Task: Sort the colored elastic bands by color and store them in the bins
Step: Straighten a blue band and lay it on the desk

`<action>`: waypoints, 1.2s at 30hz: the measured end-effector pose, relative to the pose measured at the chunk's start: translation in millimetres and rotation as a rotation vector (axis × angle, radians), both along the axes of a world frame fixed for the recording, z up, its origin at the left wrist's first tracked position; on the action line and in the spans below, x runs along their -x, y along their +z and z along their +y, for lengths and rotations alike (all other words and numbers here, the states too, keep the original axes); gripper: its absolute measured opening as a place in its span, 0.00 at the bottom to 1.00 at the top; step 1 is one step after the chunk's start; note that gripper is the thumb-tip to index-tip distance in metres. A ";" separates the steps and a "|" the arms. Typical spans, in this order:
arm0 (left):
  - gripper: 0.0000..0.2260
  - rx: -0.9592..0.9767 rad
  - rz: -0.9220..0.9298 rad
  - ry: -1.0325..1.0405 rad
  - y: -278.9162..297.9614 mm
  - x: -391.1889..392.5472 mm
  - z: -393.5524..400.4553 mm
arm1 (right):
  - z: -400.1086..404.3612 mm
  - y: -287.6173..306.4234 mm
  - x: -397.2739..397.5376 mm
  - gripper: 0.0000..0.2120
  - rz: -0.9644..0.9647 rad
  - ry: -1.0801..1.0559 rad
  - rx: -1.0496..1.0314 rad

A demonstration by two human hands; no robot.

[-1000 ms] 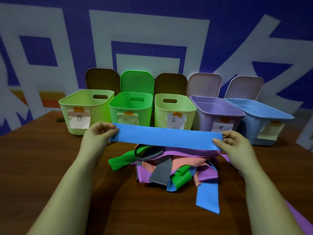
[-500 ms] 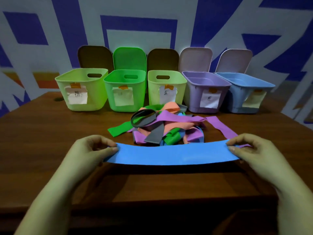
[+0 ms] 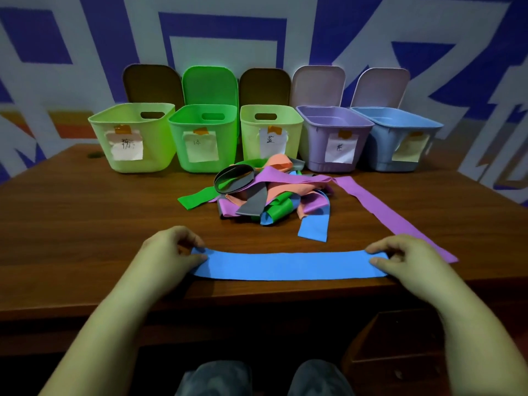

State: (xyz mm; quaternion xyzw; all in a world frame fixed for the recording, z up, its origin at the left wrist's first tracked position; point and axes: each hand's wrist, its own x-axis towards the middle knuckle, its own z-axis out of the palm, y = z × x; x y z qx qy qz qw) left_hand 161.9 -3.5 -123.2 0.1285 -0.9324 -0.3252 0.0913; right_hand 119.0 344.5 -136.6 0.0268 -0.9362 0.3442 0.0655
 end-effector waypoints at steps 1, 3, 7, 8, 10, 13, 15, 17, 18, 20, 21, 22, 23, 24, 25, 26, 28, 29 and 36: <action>0.07 0.011 -0.009 0.001 -1.1 0.4 0.7 | -0.3 -1.3 0.1 0.07 0.002 -0.006 -0.018; 0.08 0.033 -0.048 -0.010 -3.3 1.3 -0.1 | 0.4 -2.2 0.8 0.06 -0.003 -0.004 -0.050; 0.09 0.079 -0.101 -0.040 -6.7 4.1 -6.9 | 3.0 1.1 4.6 0.07 -0.050 0.016 -0.186; 0.12 0.083 -0.115 -0.054 -6.5 4.8 -8.5 | 3.0 2.7 5.7 0.08 -0.045 0.022 -0.226; 0.16 0.088 -0.146 -0.090 -4.5 7.7 -10.3 | -1.7 8.8 8.5 0.10 -0.022 0.047 -0.277; 0.18 0.086 -0.120 -0.138 3.9 20.4 -8.7 | -22.4 21.4 23.6 0.11 0.049 0.121 -0.261; 0.17 0.083 -0.044 -0.154 10.1 36.3 -5.6 | -42.8 30.4 39.1 0.12 0.094 0.175 -0.251; 0.17 0.088 0.040 -0.161 15.8 57.5 -2.3 | -65.0 36.9 56.0 0.13 0.152 0.237 -0.258; 0.17 0.093 0.071 -0.163 18.4 69.7 -0.9 | -76.3 40.0 64.7 0.13 0.188 0.265 -0.250; 0.19 0.101 0.103 -0.158 22.3 98.0 1.0 | -98.0 46.7 81.6 0.13 0.240 0.302 -0.232; 0.20 0.098 0.108 -0.142 24.7 112.2 1.8 | -109.1 49.5 90.4 0.13 0.256 0.317 -0.236; 0.21 0.090 0.115 -0.122 26.5 126.3 1.6 | -120.4 52.4 99.4 0.14 0.267 0.332 -0.255; 0.21 0.073 0.123 -0.104 27.0 139.9 0.6 | -131.6 54.5 108.6 0.14 0.275 0.348 -0.286; 0.21 0.054 0.127 -0.090 26.0 150.6 -0.5 | -142.2 55.6 117.8 0.15 0.287 0.366 -0.317; 0.22 0.035 0.130 -0.081 23.1 158.7 -2.5 | -151.7 55.4 127.1 0.16 0.294 0.377 -0.343; 0.22 0.018 0.138 -0.078 18.6 163.3 -4.8 | -160.1 54.9 135.9 0.17 0.289 0.379 -0.365; 0.21 -0.016 0.167 -0.082 5.4 167.0 -10.6 | -172.7 52.9 151.9 0.21 0.254 0.369 -0.418; 0.20 -0.030 0.173 -0.092 -1.2 167.7 -13.9 | -177.4 51.7 158.8 0.22 0.232 0.369 -0.447; 0.15 -0.068 0.178 -0.175 -13.5 186.0 -26.5 | -192.6 53.7 195.7 0.17 0.040 0.427 -0.459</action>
